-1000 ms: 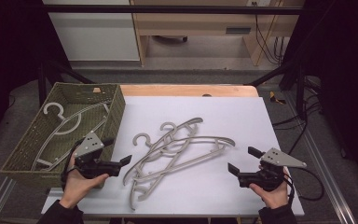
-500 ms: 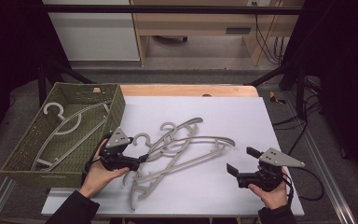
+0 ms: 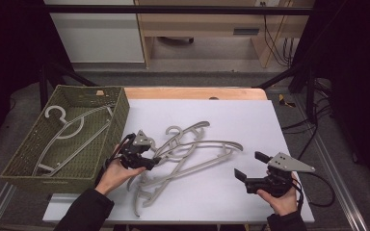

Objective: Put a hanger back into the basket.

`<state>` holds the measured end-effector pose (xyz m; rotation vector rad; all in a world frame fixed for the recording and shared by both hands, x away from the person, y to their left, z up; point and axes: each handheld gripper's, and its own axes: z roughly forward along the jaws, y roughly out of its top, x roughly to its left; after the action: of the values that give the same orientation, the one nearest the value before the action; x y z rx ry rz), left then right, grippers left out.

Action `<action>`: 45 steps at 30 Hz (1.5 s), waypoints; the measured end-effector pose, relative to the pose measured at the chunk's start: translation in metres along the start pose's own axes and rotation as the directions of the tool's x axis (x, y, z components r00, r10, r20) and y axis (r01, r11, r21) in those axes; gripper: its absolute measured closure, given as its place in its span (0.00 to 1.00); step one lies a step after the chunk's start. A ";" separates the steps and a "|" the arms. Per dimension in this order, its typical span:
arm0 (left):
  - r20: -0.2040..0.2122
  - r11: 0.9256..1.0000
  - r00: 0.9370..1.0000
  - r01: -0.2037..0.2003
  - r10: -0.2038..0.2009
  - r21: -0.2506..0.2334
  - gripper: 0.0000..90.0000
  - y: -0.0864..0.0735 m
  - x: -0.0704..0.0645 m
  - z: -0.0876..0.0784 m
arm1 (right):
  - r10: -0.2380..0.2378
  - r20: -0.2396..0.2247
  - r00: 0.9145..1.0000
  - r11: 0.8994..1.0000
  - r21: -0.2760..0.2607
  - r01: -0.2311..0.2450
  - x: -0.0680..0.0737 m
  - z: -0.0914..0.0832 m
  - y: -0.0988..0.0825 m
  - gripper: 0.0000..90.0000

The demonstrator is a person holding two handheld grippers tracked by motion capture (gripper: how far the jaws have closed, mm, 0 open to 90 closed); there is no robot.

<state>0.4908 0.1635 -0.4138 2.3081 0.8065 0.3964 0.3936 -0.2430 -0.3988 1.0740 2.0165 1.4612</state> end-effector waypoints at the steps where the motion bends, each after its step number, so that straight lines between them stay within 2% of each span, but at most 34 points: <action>1: -0.001 1.000 1.000 0.002 -0.002 0.006 0.47 0.001 0.001 0.003 | 0.001 -0.001 1.000 1.000 -0.002 -0.001 0.000 0.000 0.000 0.04; 5: -0.014 0.999 1.000 0.013 -0.013 0.035 0.54 0.002 0.006 0.014 | 0.004 -0.004 1.000 1.000 -0.001 -0.004 0.001 0.000 0.000 0.04; 7: -0.006 0.999 1.000 0.015 -0.015 0.051 0.61 0.002 0.008 0.017 | 0.000 -0.003 1.000 1.000 -0.003 0.000 0.001 0.000 0.000 0.04; 10: -0.004 0.997 1.000 0.010 -0.010 0.074 0.65 0.001 0.008 0.024 | 0.000 -0.004 1.000 1.000 -0.003 0.000 0.001 0.000 0.000 0.04; 14: 0.003 0.996 1.000 -0.007 0.007 0.091 0.70 0.002 0.007 0.032 | -0.001 -0.008 1.000 1.000 0.004 0.001 0.001 0.001 0.000 0.04; 17: -0.001 0.993 0.999 -0.035 0.036 0.113 0.75 0.003 0.004 0.037 | -0.003 -0.009 1.000 1.000 0.005 0.003 0.001 0.001 0.000 0.04; 24: 0.001 0.988 0.998 -0.055 0.055 0.144 0.82 0.004 0.001 0.050 | -0.010 -0.011 1.000 1.000 0.010 0.010 0.001 0.002 0.000 0.04; 26: 0.000 0.988 0.998 -0.057 0.058 0.146 0.85 0.004 0.001 0.051 | -0.009 -0.011 1.000 1.000 0.010 0.009 0.001 0.001 0.000 0.04; 27: -0.005 0.984 0.997 -0.070 0.072 0.163 0.86 0.004 0.002 0.052 | -0.010 -0.011 1.000 1.000 0.010 0.010 0.001 0.001 0.000 0.04; 30: -0.009 0.984 0.998 -0.062 0.064 0.168 0.87 0.004 0.002 0.054 | -0.008 -0.013 1.000 1.000 0.011 0.008 0.001 0.001 0.000 0.04; 31: -0.010 0.982 0.997 -0.074 0.077 0.177 0.87 0.004 0.002 0.053 | -0.007 -0.009 1.000 1.000 0.009 0.007 0.001 0.002 0.000 0.04; 34: -0.014 0.982 0.997 -0.074 0.077 0.172 0.88 0.004 0.001 0.053 | -0.008 -0.010 1.000 1.000 0.009 0.008 0.001 0.002 0.000 0.04; 35: -0.012 0.979 0.996 -0.090 0.093 0.183 0.89 0.004 0.002 0.052 | -0.006 -0.011 1.000 1.000 0.009 0.007 0.001 0.002 0.000 0.04; 44: -0.004 0.984 0.996 -0.088 0.090 0.154 0.90 0.005 -0.002 0.043 | -0.006 -0.010 1.000 1.000 0.008 0.006 0.001 0.000 0.000 0.04; 45: -0.003 0.982 0.995 -0.101 0.103 0.160 0.90 0.005 -0.002 0.041 | -0.009 -0.013 1.000 1.000 0.008 0.009 0.000 0.000 0.000 0.04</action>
<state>0.5106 0.1392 -0.4410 2.5056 0.7509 0.4031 0.3934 -0.2429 -0.3989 1.0606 2.0346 1.4605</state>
